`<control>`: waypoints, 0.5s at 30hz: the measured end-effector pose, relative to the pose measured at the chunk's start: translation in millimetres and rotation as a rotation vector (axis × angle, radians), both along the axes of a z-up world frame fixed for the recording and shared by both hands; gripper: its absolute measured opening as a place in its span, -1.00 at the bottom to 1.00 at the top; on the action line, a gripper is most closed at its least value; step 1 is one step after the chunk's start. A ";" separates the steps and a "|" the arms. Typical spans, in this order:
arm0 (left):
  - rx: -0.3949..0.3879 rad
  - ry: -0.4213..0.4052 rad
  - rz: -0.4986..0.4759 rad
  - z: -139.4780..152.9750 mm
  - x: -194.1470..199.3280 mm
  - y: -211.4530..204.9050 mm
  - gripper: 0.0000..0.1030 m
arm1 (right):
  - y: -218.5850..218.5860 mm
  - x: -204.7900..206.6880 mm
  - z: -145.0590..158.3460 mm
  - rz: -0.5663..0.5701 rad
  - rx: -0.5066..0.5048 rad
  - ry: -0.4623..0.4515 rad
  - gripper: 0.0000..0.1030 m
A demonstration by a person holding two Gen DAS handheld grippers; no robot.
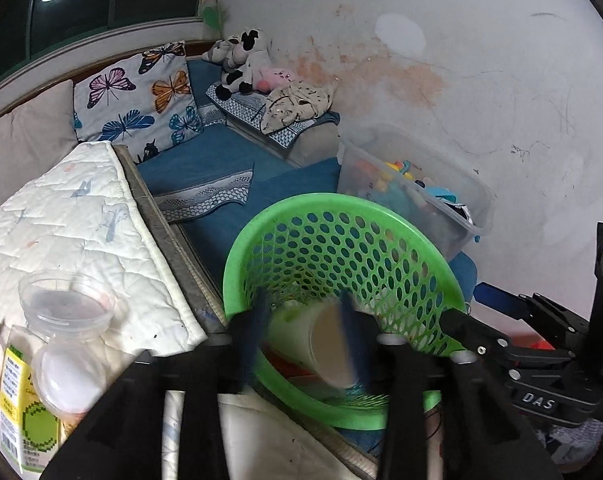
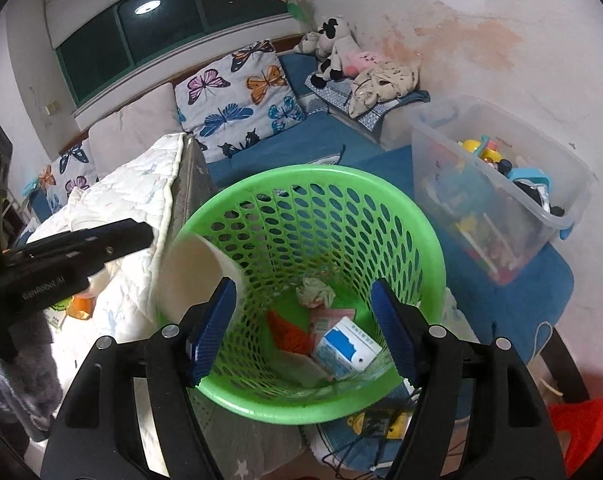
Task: Collect trash
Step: 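Carry the cup and tray to the green basket and release both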
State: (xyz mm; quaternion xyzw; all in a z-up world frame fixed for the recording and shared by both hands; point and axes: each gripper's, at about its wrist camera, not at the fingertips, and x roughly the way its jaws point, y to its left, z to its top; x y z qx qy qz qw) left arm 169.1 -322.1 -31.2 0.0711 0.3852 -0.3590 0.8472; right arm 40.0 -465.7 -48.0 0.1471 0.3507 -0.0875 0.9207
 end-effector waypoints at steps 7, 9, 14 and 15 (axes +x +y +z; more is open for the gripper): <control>-0.003 -0.015 0.027 1.6 -7.2 23.7 -0.13 | 11.1 -3.7 2.3 0.024 0.013 -0.009 0.38; -0.001 -0.025 0.051 3.9 -8.9 37.7 -0.13 | 15.3 -3.0 3.4 0.034 0.022 -0.013 0.41; 0.018 -0.050 0.125 7.4 -6.8 81.5 -0.13 | 33.0 2.2 4.8 0.075 0.035 -0.016 0.42; 0.016 -0.048 0.140 7.5 -5.0 91.5 -0.13 | 36.4 3.6 5.3 0.084 0.039 -0.017 0.42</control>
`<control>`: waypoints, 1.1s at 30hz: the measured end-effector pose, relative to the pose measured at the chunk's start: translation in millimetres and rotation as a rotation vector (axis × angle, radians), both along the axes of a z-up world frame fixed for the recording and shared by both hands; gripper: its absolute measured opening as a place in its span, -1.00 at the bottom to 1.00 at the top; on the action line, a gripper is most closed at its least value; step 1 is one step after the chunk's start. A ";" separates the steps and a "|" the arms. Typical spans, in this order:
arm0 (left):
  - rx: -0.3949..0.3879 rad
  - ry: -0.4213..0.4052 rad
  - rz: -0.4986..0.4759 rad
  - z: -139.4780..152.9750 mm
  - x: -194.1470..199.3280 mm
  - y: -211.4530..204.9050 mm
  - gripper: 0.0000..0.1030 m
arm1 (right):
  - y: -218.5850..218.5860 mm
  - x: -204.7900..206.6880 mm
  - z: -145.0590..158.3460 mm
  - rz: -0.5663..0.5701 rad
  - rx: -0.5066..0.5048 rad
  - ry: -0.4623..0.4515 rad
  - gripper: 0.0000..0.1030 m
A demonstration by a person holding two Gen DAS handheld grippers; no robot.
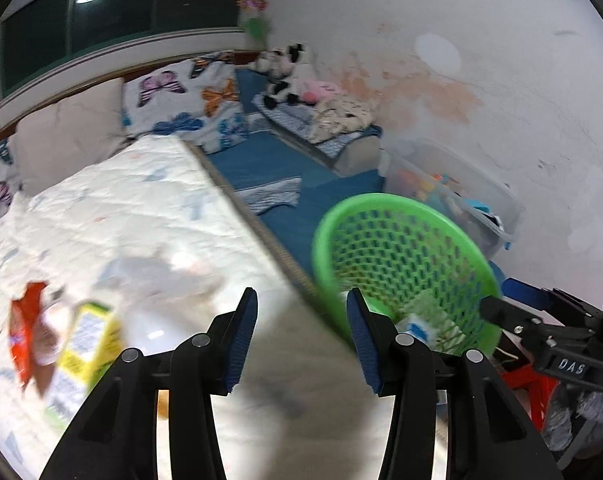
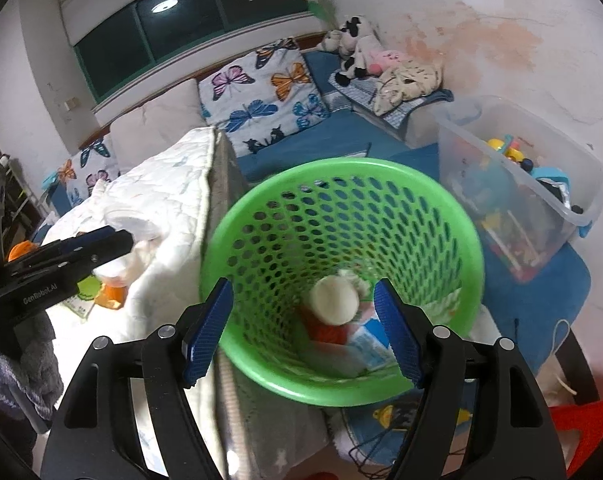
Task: Collect trash
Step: 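Carry the cup and tray to the green basket and release both, then grasp the plastic bottle with the left tool while the right tool grasps the clear plastic lid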
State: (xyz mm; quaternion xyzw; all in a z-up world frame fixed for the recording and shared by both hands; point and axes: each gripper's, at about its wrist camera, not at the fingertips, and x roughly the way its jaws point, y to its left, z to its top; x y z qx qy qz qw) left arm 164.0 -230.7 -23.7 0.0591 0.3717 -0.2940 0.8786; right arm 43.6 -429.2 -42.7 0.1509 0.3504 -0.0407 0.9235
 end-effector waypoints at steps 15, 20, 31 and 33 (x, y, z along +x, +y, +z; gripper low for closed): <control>0.084 0.005 0.201 -11.2 26.9 114.4 -0.02 | 54.9 24.9 5.8 0.154 0.004 0.003 0.43; 0.115 0.008 0.187 -13.6 33.6 129.8 -0.01 | 75.0 38.3 4.4 0.218 0.014 0.014 0.43; 0.110 0.077 0.145 -33.0 41.0 138.8 -0.03 | 125.6 90.8 -1.8 0.371 0.092 0.046 0.43; 0.108 0.078 0.139 -33.7 41.7 138.8 -0.03 | 131.9 99.8 -3.4 0.390 0.115 0.052 0.43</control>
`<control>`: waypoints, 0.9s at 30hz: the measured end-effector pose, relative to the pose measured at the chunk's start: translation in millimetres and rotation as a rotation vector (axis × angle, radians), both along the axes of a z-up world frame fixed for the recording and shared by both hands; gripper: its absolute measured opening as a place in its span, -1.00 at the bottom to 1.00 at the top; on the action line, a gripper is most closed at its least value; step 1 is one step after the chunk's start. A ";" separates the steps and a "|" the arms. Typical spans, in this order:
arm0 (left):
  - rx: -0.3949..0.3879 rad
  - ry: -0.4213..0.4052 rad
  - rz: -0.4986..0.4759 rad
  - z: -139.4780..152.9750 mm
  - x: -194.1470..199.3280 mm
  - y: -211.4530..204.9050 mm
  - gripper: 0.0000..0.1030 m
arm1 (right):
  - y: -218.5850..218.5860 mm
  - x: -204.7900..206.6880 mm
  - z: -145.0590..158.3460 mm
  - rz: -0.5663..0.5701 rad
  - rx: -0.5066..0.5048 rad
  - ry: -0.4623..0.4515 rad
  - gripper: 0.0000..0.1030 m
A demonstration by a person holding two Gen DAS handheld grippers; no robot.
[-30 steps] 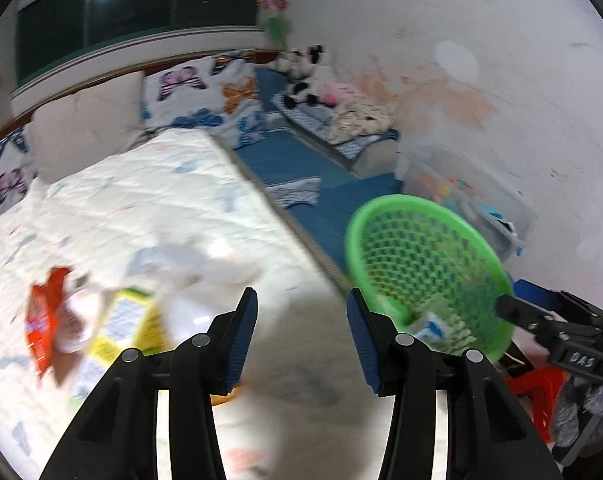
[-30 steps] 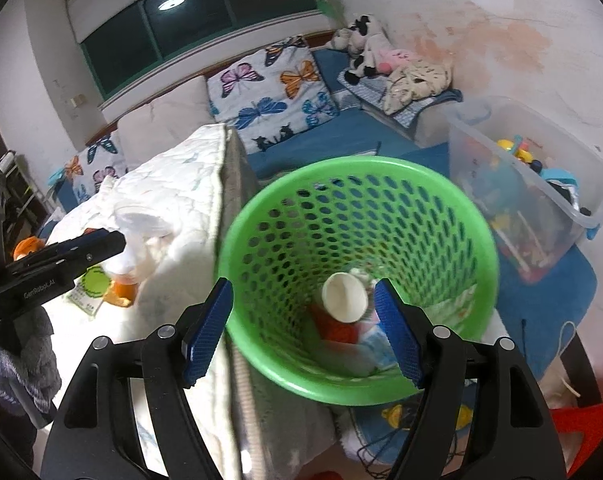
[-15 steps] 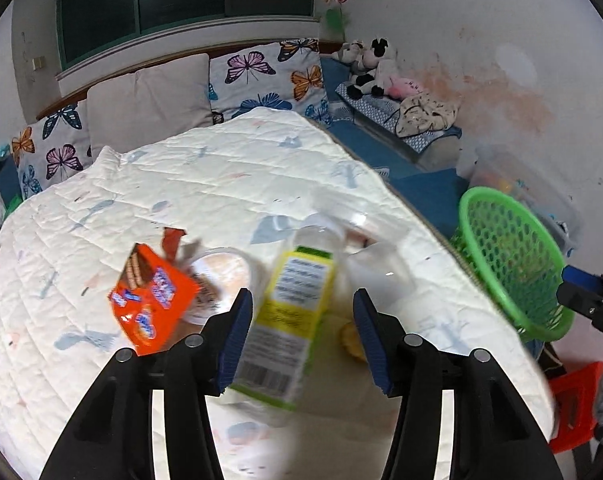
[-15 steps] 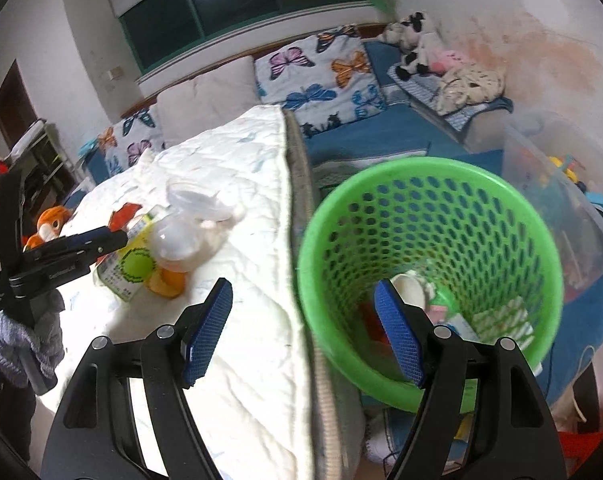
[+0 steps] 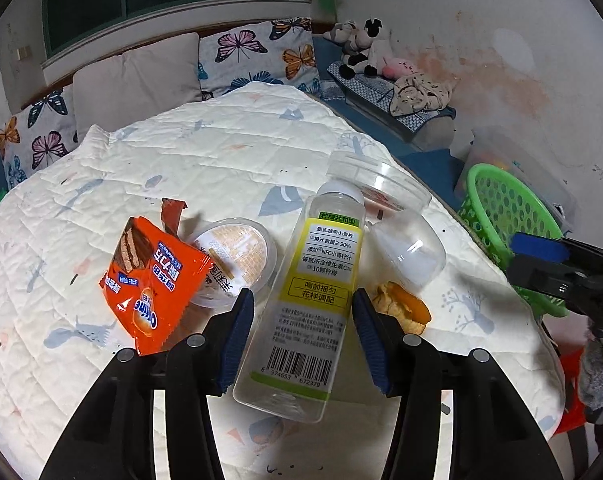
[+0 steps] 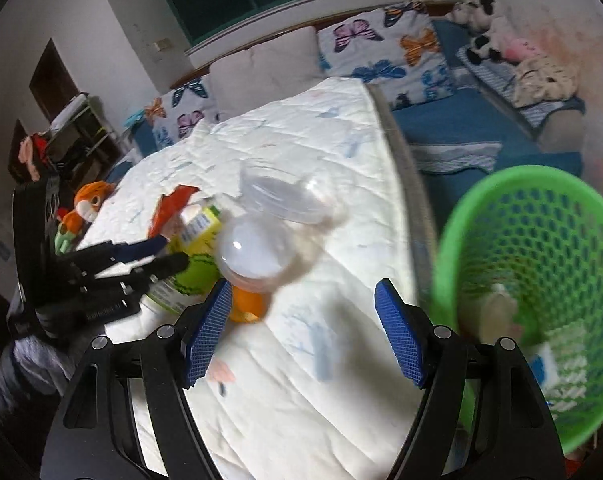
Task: Collect trash
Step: 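Grasp the plastic bottle with the left tool while the right tool grasps the clear plastic lid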
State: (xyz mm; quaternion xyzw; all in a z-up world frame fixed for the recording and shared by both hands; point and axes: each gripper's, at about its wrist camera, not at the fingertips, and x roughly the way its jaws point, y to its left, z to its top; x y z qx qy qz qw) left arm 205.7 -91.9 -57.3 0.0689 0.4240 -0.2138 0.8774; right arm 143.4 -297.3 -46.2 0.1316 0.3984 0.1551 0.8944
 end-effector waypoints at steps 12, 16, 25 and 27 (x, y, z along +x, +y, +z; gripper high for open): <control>-0.003 0.004 -0.030 -0.9 3.1 0.9 -0.03 | 19.8 48.8 0.1 0.008 0.036 0.014 0.43; -0.008 0.010 -0.037 -0.9 4.9 1.0 -0.03 | 16.1 62.7 -3.3 0.006 0.050 0.032 0.48; -0.012 0.022 -0.059 -0.5 10.8 -5.8 -0.02 | 7.3 97.9 -15.5 0.011 0.160 0.105 0.80; -0.015 0.028 -0.064 -0.8 11.7 -6.7 0.00 | 4.5 105.0 -19.0 0.010 0.185 0.124 0.84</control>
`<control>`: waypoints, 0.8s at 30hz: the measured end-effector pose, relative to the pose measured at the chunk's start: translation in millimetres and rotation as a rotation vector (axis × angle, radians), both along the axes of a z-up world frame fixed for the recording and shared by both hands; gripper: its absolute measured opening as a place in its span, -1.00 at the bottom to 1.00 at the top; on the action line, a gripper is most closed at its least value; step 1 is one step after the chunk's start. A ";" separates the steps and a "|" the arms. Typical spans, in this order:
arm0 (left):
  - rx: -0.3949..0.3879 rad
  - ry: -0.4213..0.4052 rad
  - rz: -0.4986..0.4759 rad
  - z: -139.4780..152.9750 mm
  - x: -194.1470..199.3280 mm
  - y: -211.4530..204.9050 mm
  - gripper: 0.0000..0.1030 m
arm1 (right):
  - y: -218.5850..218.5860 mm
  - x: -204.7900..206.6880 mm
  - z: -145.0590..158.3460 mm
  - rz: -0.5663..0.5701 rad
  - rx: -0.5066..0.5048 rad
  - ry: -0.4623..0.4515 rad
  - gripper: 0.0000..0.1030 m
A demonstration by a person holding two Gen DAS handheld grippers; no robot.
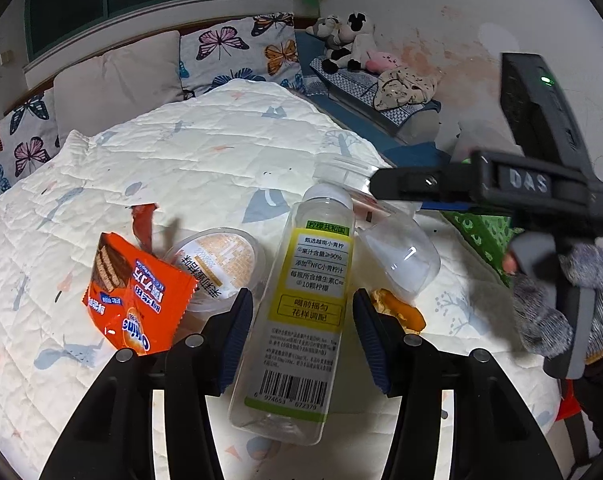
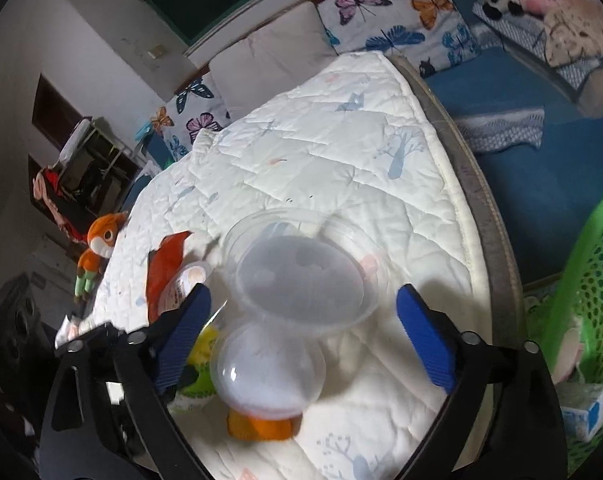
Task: Collect trash
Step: 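Grasp the plastic bottle with the left tool while the right tool grasps the clear plastic lid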
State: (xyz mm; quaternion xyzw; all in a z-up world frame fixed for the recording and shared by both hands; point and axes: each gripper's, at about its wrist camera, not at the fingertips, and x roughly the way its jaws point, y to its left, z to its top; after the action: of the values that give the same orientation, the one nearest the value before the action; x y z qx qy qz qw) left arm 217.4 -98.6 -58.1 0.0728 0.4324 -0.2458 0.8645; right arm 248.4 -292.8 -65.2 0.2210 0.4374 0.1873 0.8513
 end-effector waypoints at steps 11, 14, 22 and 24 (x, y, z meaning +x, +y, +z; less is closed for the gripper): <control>0.014 0.023 -0.010 -4.9 13.8 -13.0 0.10 | -0.1 18.3 -8.4 0.018 0.054 0.046 0.86; 0.026 0.022 -0.021 -5.2 17.1 -19.5 0.07 | 1.4 18.5 -6.9 0.021 0.046 0.034 0.79; 0.037 0.034 -0.050 -4.8 27.7 -25.3 -0.09 | -9.2 6.1 -3.3 0.002 0.052 0.009 0.78; 0.027 0.044 -0.053 -4.9 30.9 -23.7 -0.10 | -14.4 2.6 -1.4 -0.003 0.062 0.003 0.78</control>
State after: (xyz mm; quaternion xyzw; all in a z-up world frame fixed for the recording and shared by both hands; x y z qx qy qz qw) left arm 248.3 -122.3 -63.0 0.0905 0.4525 -0.2640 0.8470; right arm 251.0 -307.2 -66.5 0.2483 0.4323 0.1989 0.8437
